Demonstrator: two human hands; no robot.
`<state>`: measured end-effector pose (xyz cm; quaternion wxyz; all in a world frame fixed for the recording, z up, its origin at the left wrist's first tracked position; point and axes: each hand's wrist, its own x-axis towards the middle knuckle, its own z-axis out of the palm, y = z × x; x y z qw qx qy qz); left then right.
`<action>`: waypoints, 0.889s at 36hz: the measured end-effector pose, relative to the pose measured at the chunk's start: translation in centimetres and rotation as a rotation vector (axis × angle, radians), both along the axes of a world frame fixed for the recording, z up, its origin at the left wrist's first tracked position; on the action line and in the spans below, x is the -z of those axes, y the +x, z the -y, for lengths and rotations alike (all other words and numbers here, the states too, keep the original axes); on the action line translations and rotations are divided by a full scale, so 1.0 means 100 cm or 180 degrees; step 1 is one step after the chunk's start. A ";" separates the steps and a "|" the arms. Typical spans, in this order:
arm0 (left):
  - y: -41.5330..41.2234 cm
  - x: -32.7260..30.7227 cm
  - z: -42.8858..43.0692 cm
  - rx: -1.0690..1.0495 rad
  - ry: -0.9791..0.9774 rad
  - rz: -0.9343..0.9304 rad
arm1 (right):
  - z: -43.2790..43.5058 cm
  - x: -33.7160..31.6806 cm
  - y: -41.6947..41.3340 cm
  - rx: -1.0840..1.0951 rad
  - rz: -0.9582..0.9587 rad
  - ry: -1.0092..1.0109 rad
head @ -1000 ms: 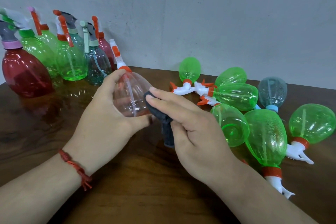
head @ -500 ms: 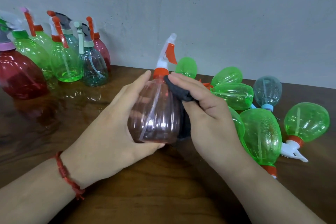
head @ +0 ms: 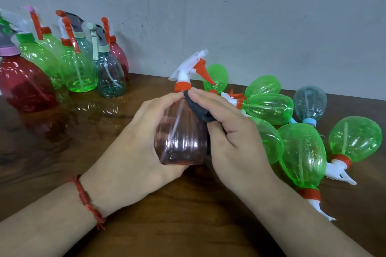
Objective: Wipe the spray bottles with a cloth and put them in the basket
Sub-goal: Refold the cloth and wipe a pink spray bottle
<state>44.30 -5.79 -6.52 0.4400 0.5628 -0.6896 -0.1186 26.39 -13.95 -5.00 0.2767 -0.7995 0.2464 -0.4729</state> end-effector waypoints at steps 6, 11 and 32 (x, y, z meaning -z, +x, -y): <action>0.000 0.000 0.003 -0.0293 -0.0230 -0.0327 | -0.001 -0.001 0.001 -0.0063 -0.0259 -0.0256; 0.011 0.001 0.007 -0.0591 -0.0171 -0.0579 | -0.004 -0.001 0.000 -0.0293 -0.0398 -0.0345; 0.006 0.000 0.004 -0.0393 -0.0165 -0.0384 | 0.000 -0.001 0.000 -0.0091 -0.0263 -0.0247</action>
